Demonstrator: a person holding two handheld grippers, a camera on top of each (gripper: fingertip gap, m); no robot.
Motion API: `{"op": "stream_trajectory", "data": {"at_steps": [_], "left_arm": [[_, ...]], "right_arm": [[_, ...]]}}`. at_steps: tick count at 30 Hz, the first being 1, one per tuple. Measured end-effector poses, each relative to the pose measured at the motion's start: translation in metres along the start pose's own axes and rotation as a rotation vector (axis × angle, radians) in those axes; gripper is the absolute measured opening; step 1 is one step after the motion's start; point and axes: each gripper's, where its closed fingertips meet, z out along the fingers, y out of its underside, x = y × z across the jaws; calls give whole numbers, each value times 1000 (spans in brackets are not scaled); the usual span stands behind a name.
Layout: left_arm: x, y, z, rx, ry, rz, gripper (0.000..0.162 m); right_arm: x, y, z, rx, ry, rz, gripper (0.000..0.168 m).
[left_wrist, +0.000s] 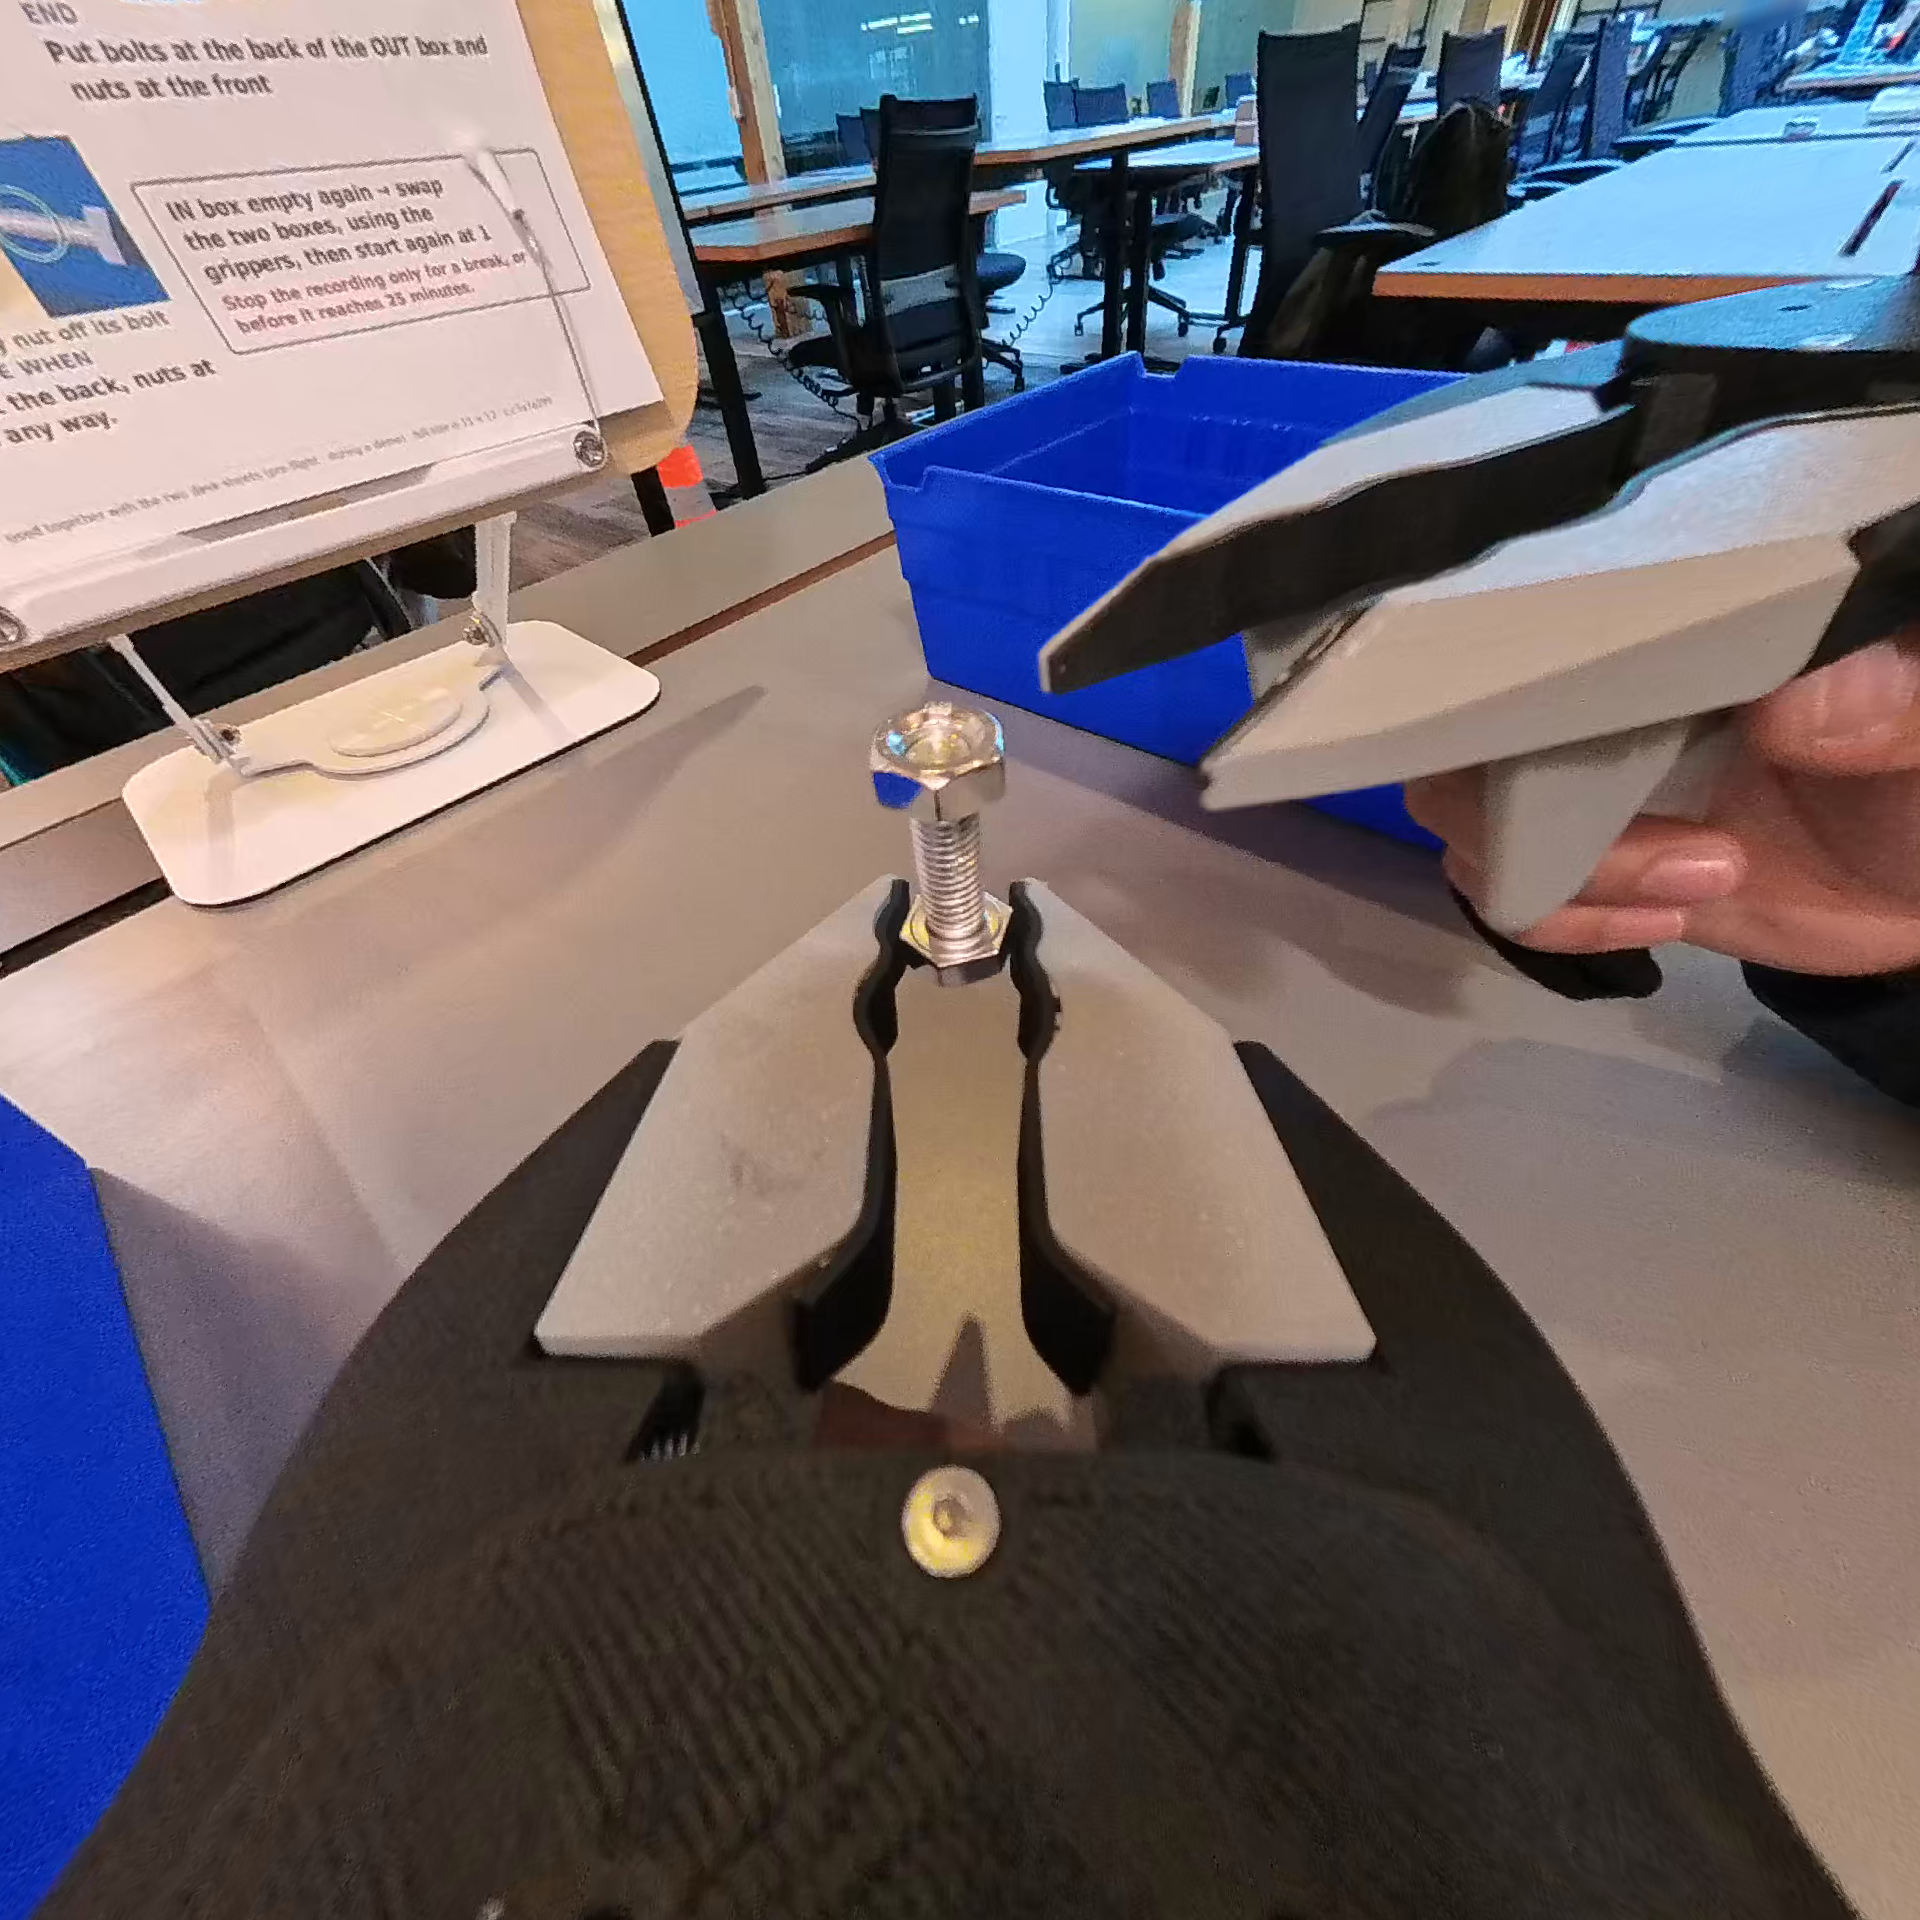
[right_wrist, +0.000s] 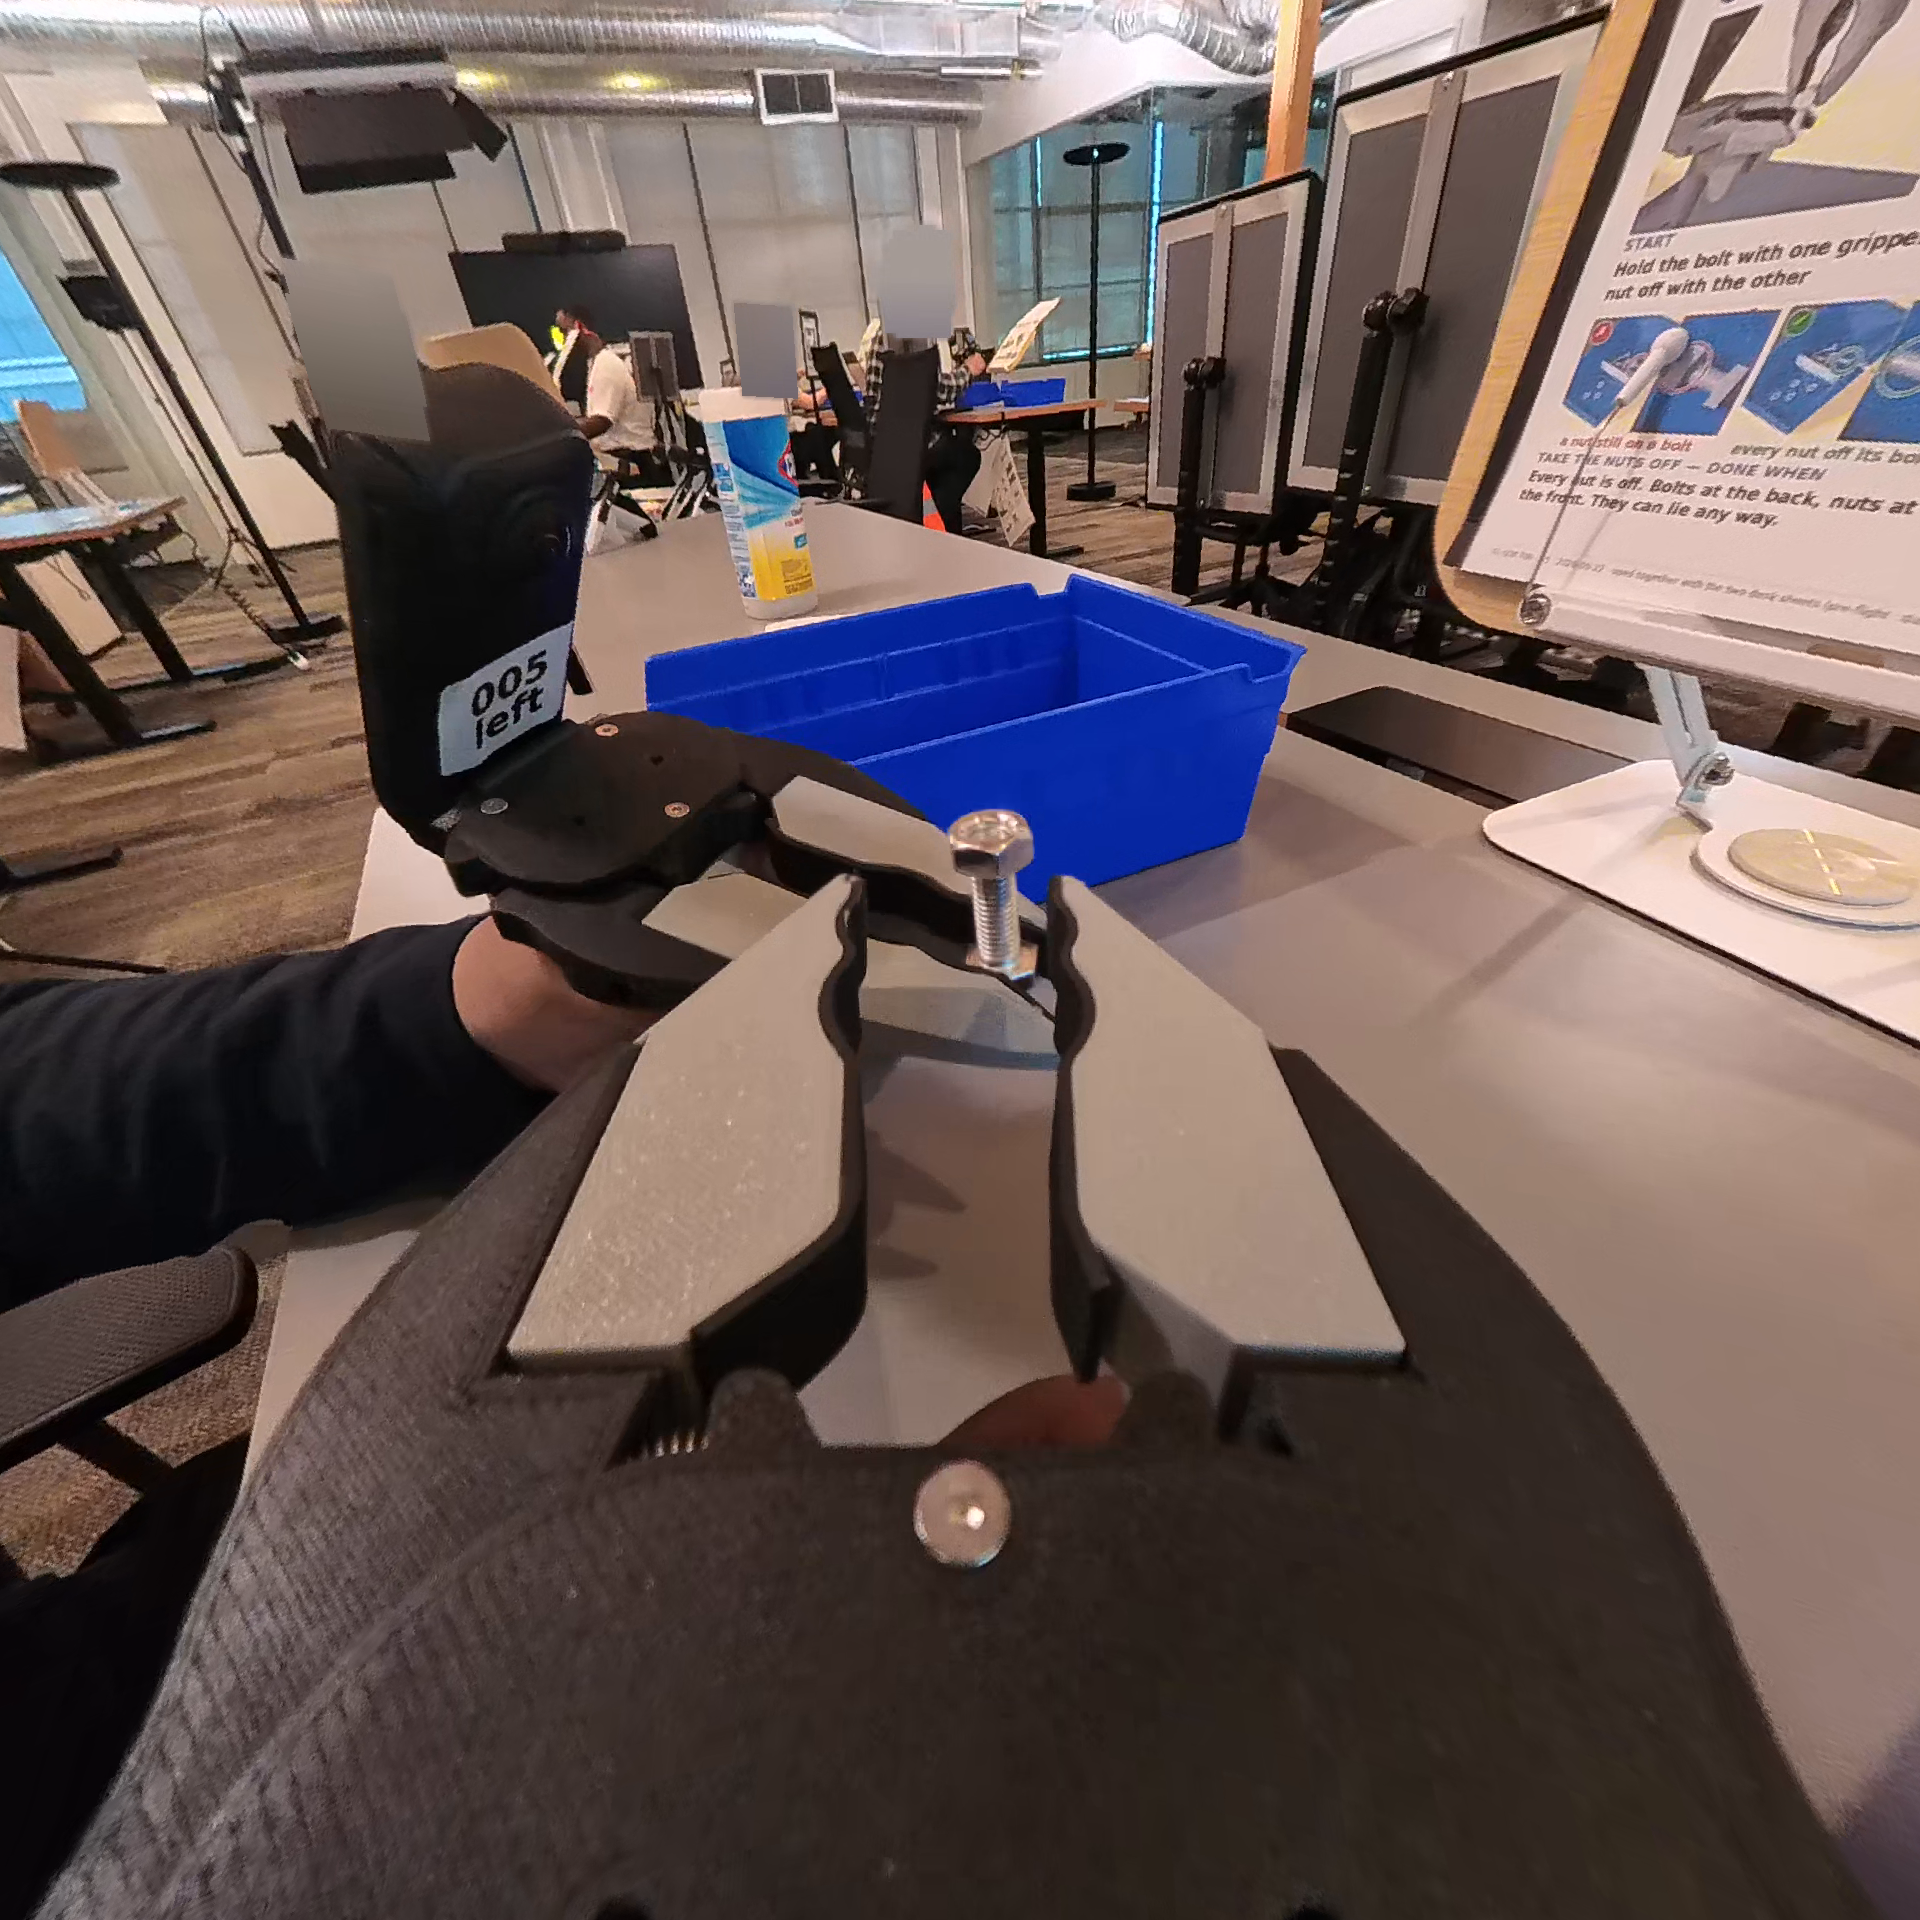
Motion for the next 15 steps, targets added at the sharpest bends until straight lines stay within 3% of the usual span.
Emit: {"op": "stream_trajectory", "data": {"at_steps": [10,15], "left_arm": [[39,3,9,-19,100,80,17],[25,5,7,-23,61,60,17]], "right_arm": [[-11,9,13,-43,-21,-27,32],[-5,2,6,-14,-1,-19,32]]}}
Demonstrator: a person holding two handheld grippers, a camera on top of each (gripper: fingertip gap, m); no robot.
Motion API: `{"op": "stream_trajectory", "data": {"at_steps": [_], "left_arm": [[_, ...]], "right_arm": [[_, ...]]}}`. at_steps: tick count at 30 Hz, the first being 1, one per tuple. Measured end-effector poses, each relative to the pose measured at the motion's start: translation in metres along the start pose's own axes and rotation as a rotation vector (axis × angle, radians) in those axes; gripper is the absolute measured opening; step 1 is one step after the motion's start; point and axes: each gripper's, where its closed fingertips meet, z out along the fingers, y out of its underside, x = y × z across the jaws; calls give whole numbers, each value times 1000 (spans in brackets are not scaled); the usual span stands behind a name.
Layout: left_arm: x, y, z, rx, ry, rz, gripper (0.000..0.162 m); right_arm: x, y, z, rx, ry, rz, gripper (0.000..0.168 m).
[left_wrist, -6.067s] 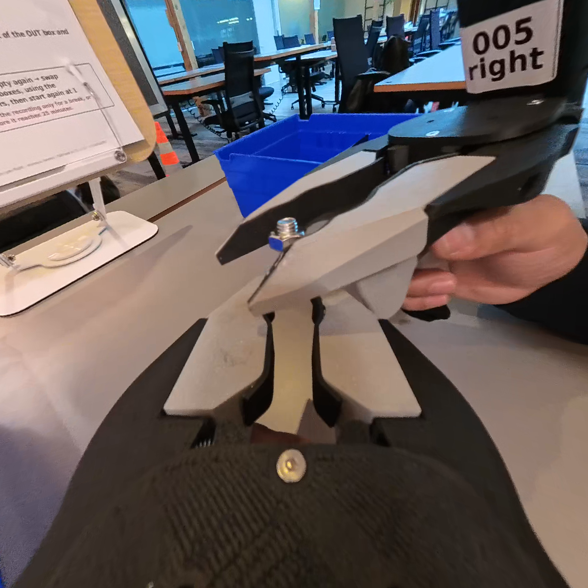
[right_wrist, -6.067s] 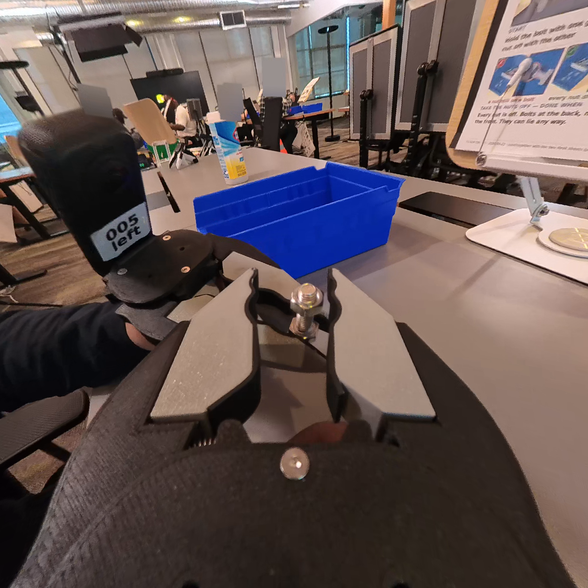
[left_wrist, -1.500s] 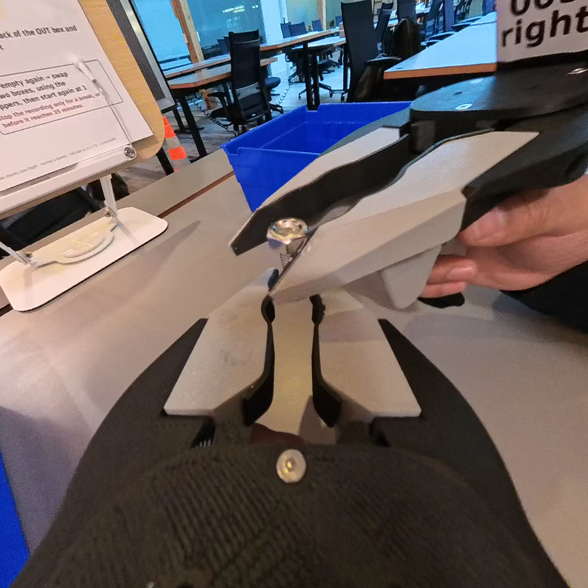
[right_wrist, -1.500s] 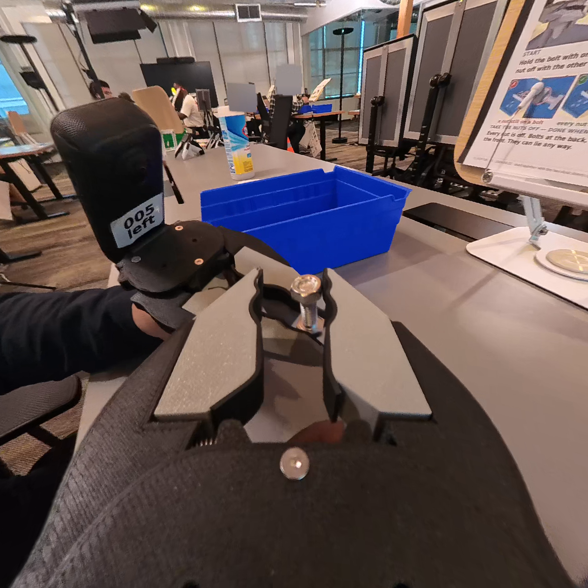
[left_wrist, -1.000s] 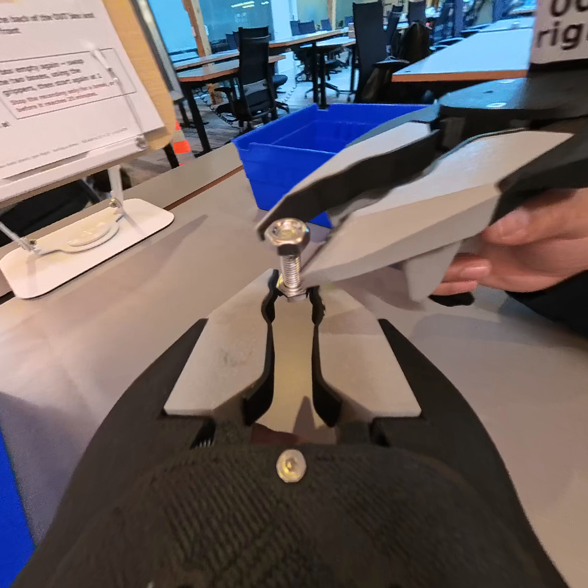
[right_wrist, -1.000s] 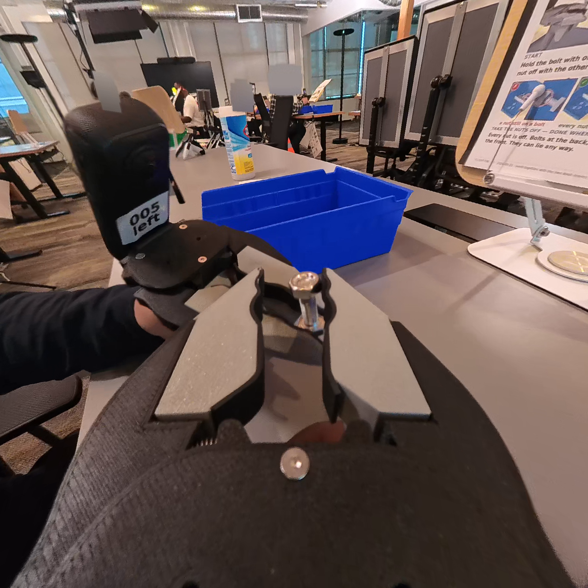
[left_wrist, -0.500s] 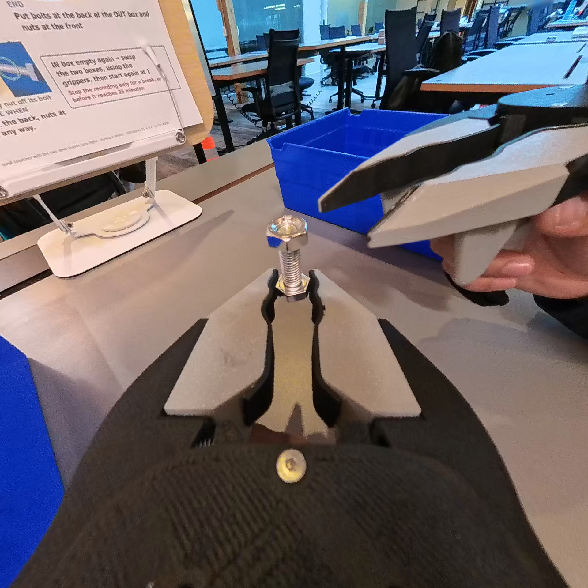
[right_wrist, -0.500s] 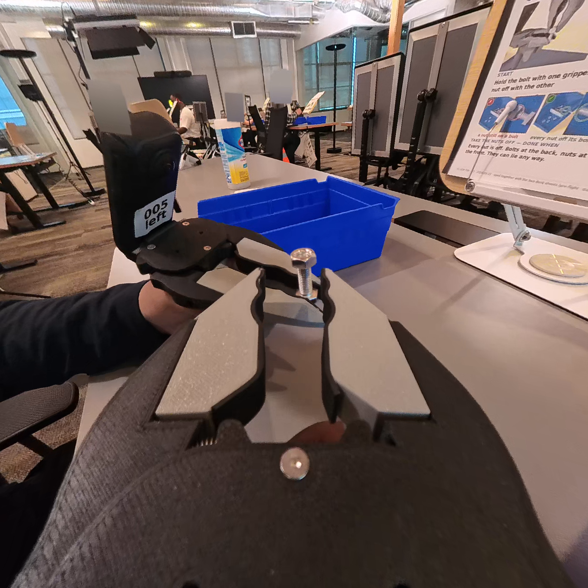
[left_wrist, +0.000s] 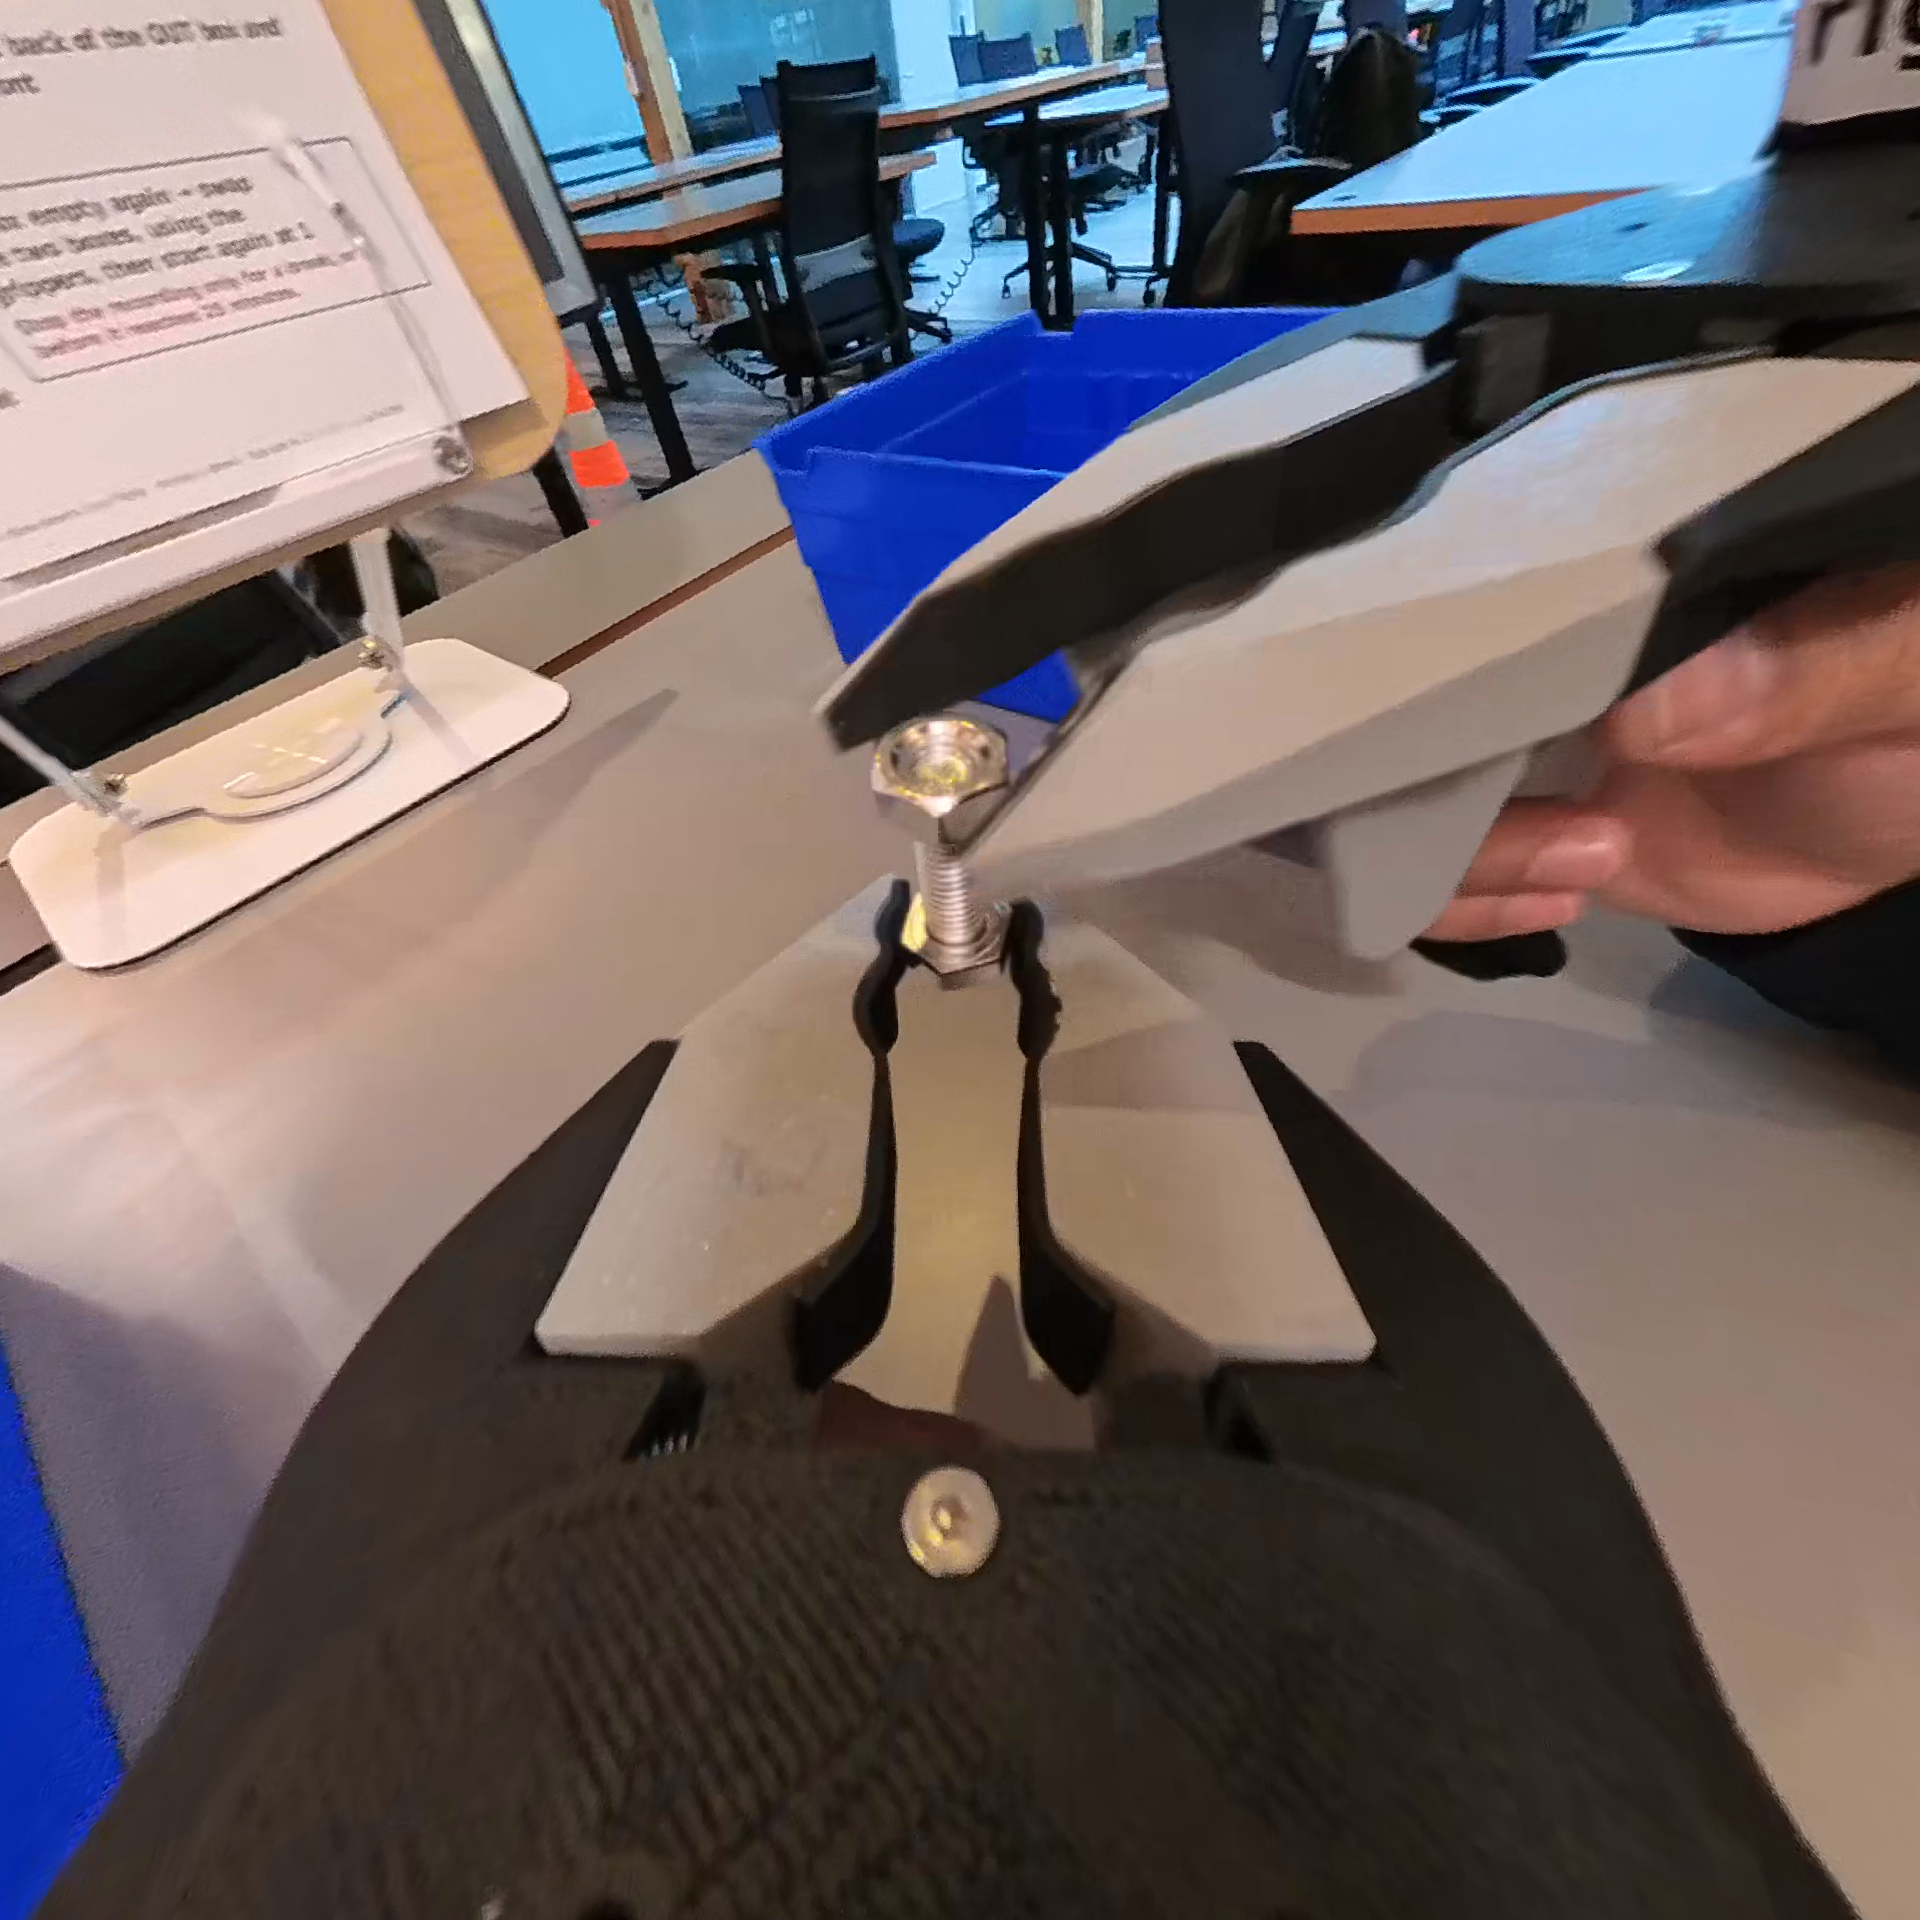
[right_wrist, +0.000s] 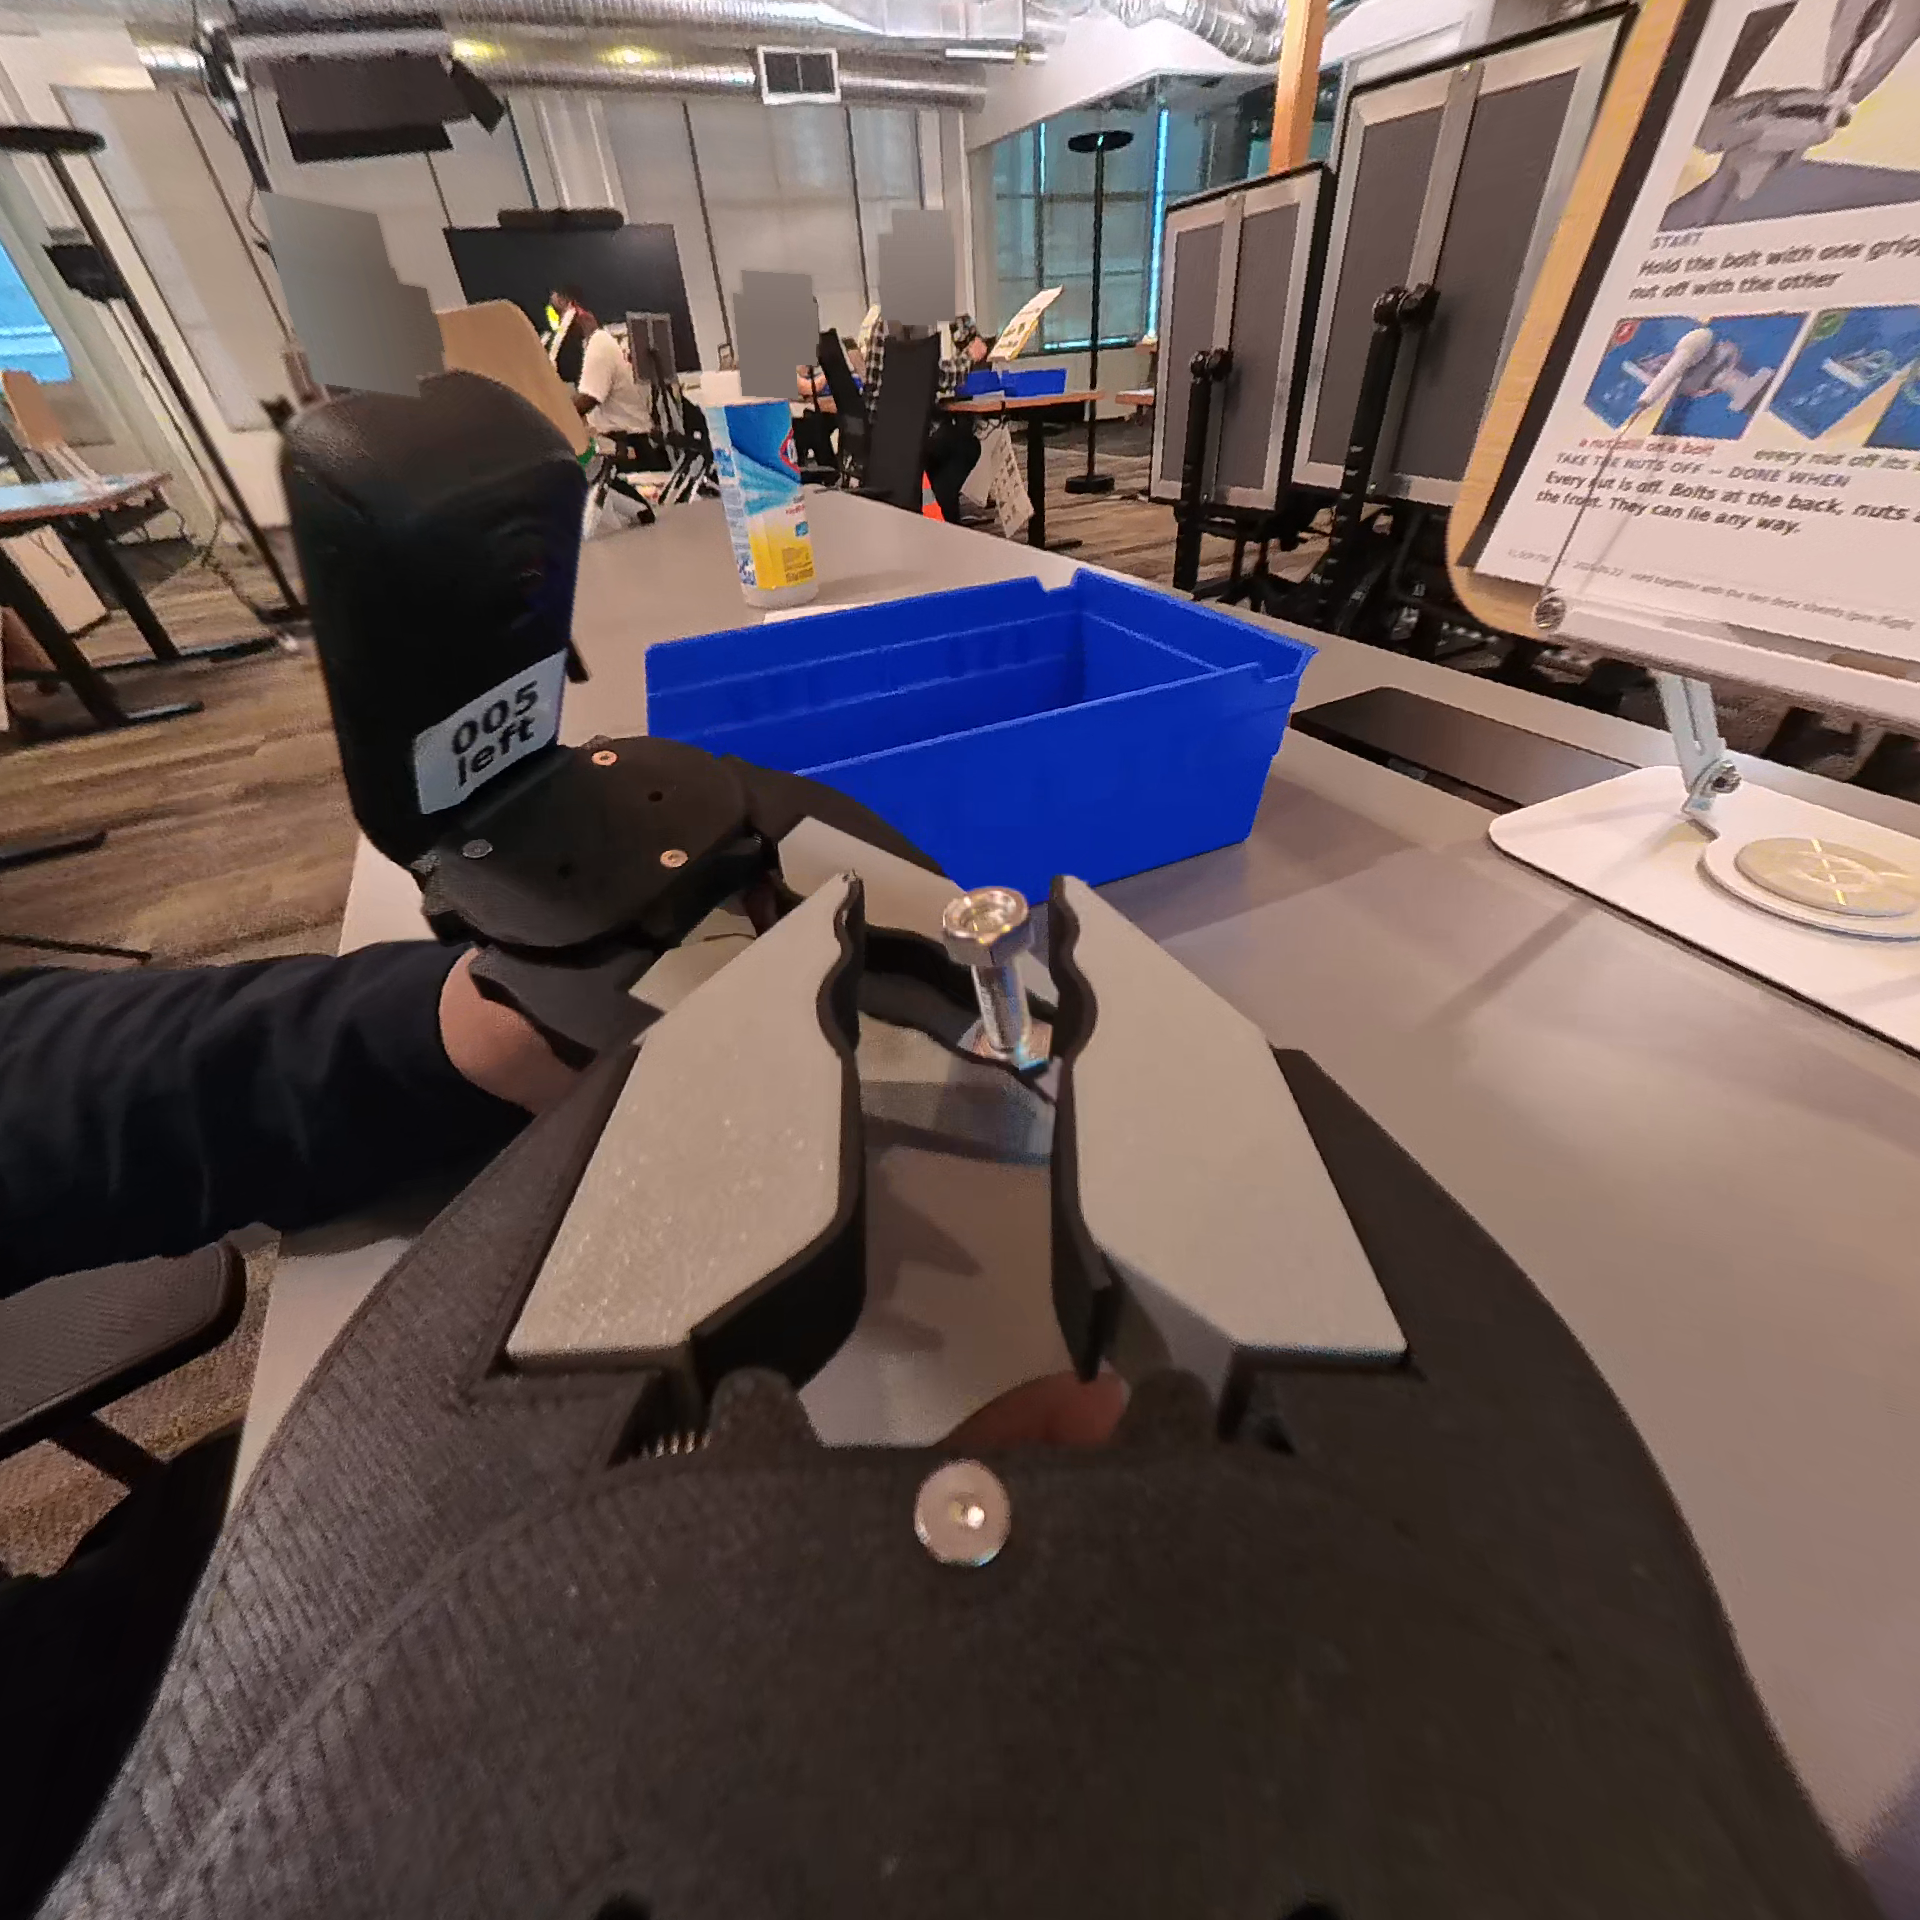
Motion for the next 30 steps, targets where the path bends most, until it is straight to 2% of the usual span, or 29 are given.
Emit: {"op": "stream_trajectory", "data": {"at_steps": [9,19,22,24,30], "left_arm": [[-22,3,-6,-8,-58,-46,17],[-2,3,0,-18,-5,-14,17],[5,1,1,-13,18,-2,17],[11,-2,0,5,40,13,17],[20,-4,-1,4,62,42,17]], "right_arm": [[3,1,-2,-8,23,-26,31],[-3,7,6,-31,22,-46,31],[-3,8,7,-36,19,-50,27],[-3,8,7,-38,22,-60,16],[-1,7,5,-41,21,-64,15]]}}
